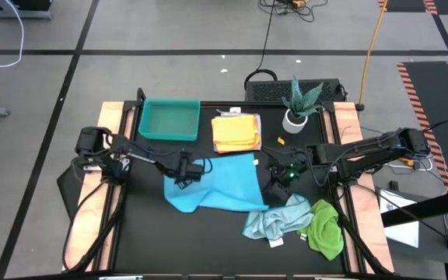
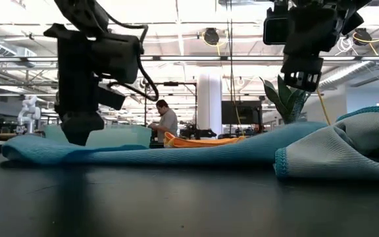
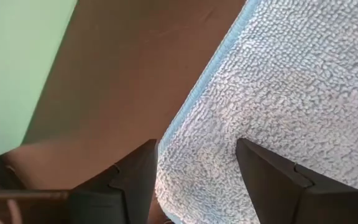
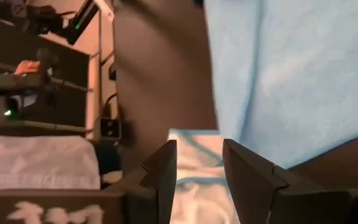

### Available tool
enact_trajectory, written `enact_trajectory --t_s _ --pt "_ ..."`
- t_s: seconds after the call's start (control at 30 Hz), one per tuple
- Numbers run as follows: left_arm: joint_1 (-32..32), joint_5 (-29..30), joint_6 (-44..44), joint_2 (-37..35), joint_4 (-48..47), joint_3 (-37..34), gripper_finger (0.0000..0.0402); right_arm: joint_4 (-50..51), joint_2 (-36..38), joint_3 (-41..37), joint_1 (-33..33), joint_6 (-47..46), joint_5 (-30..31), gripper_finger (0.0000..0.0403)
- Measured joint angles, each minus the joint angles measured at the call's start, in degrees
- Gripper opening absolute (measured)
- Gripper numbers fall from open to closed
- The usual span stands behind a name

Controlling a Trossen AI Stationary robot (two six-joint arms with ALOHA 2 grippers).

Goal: Fold microfiber towels
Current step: Fold the blue microfiber towel

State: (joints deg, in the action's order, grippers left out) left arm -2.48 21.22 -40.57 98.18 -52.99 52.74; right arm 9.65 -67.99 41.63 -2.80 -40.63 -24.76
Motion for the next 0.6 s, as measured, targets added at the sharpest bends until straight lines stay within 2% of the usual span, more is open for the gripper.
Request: enact_trajectory --t_s 0.13,0.33,0.5,0.6 --pt "0.59 -0.47 2.33 -2.77 0.45 0.9 0.0225 1.89 0.0 0.0 -3.21 -2.4 -1.0 0.011" --pt "0.59 1.81 3.4 -10.74 0.81 3.08 0.0225 2.24 -2.14 0.0 -11.81 -7.67 -0.49 0.0065" --pt "0.68 3.25 3.22 -15.12 1.19 3.33 0.0225 0.83 -7.32 0.04 -17.76 -10.82 2.41 0.001" --pt "0.68 3.51 3.07 -16.24 1.22 3.35 0.0225 -2.12 -11.87 0.02 -19.7 -13.34 4.84 0.0006"
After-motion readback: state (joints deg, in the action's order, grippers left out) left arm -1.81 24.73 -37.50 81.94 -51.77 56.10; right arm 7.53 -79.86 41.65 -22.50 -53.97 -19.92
